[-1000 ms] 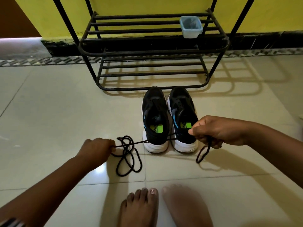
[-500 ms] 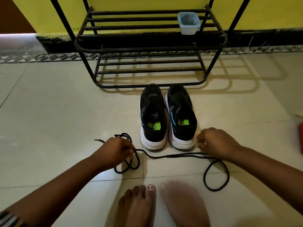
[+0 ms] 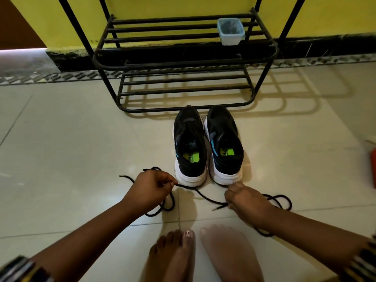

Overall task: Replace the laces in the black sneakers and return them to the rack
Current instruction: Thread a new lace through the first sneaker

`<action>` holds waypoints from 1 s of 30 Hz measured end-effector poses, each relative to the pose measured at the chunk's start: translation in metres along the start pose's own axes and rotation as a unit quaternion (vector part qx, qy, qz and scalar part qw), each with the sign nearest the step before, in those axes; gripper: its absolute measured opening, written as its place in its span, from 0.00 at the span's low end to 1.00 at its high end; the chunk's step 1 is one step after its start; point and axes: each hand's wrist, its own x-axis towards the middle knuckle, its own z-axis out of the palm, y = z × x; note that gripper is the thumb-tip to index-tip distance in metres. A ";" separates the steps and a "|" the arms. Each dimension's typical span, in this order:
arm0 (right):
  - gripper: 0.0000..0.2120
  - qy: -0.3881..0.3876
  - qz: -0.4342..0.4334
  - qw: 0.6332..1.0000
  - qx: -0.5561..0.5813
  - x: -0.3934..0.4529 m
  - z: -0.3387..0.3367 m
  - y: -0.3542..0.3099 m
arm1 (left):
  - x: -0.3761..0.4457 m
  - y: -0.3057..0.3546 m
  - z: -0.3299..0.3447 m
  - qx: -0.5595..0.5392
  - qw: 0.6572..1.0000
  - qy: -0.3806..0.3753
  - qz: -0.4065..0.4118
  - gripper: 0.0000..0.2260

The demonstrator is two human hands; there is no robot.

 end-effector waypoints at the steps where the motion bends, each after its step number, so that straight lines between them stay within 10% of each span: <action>1: 0.22 -0.007 -0.002 1.000 0.002 -0.002 0.004 -0.003 | -0.001 0.002 -0.001 -0.005 1.000 0.014 0.005 0.07; 13: 0.04 0.062 -0.082 0.984 0.143 -0.001 -0.024 0.001 | -0.004 0.009 0.004 -0.113 0.993 0.006 -0.021 0.06; 22: 0.07 0.120 -0.087 0.959 0.244 0.015 -0.065 -0.031 | -0.005 0.024 0.008 -0.400 0.906 -0.060 -0.123 0.07; 30: 0.04 0.082 -0.043 0.939 0.331 0.021 -0.067 -0.032 | -0.007 0.027 0.011 -0.440 0.883 -0.118 -0.110 0.08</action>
